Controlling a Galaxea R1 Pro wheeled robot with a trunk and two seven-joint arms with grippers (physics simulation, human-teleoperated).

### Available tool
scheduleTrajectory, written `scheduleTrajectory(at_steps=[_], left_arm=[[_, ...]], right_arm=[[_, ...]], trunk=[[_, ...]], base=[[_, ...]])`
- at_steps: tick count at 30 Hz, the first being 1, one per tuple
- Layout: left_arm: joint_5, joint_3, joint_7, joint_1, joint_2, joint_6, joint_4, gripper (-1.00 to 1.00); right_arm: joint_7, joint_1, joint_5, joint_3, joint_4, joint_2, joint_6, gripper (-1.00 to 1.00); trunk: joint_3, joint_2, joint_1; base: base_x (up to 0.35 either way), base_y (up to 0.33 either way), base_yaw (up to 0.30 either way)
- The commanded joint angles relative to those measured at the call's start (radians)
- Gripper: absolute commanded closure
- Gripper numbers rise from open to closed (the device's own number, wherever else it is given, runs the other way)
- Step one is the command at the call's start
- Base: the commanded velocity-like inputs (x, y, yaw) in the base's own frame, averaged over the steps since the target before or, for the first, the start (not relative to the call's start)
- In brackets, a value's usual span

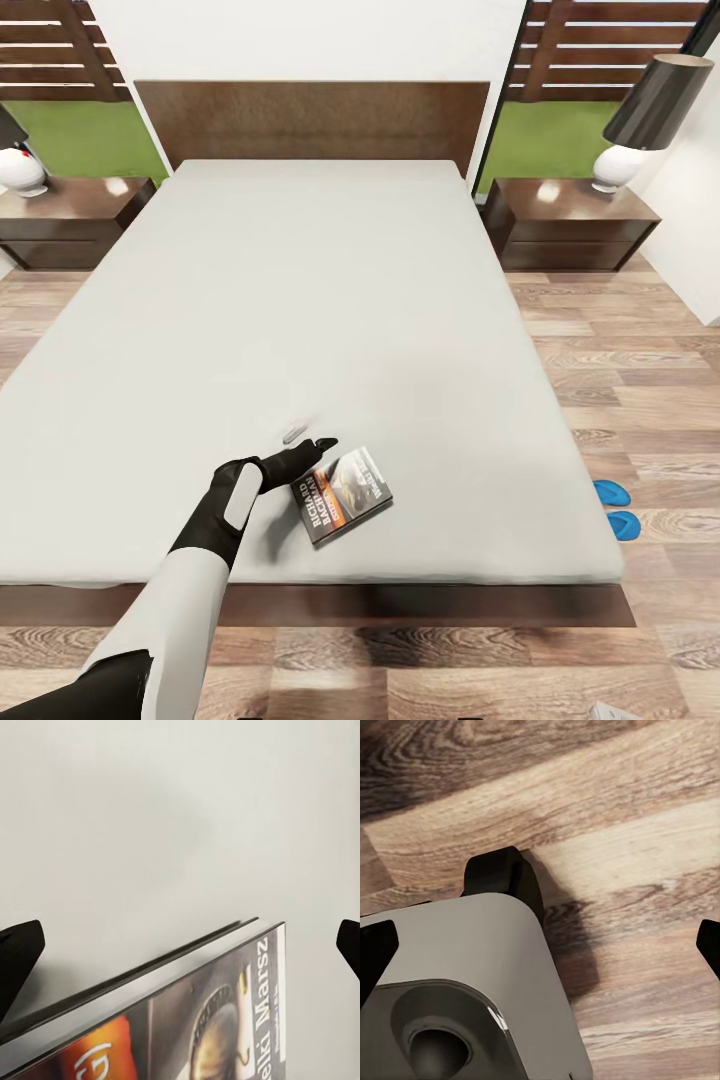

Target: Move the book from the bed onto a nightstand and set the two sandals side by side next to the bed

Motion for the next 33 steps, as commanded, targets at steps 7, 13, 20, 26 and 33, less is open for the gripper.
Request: scheduleTrajectory(at_steps=[7, 13, 20, 26, 33], left_arm=[[-0.002, 0.006, -0.002, 0.000, -0.001, 0.008, 0.000, -1.00], [-0.002, 0.006, -0.002, 0.000, -0.001, 0.008, 0.000, -1.00], [-0.002, 0.006, -0.003, 0.000, -0.001, 0.007, 0.000, -1.00], [-0.002, 0.008, -0.004, 0.000, -0.001, 0.005, 0.000, -1.00], [-0.002, 0.008, -0.004, 0.000, -0.001, 0.005, 0.000, -1.00]], right_arm=[[0.007, -0.001, -0.009, 0.008, 0.004, 0.000, -0.004, -1.00], [0.007, -0.001, -0.009, 0.008, 0.004, 0.000, -0.004, -1.00], [0.007, -0.001, -0.009, 0.008, 0.004, 0.000, -0.004, -1.00], [0.007, -0.001, -0.009, 0.008, 0.004, 0.000, -0.004, -1.00], [0.007, -0.001, -0.009, 0.008, 0.004, 0.000, -0.004, -1.00]], trunk=[[-0.001, 0.000, 0.000], [-0.001, 0.000, 0.000], [-0.001, 0.000, 0.000], [-0.001, 0.000, 0.000], [-0.001, 0.000, 0.000]], base=[[0.000, 0.000, 0.000], [0.000, 0.000, 0.000], [0.000, 0.000, 0.000], [-0.099, 0.000, 0.000], [-0.074, 0.000, 0.000]])
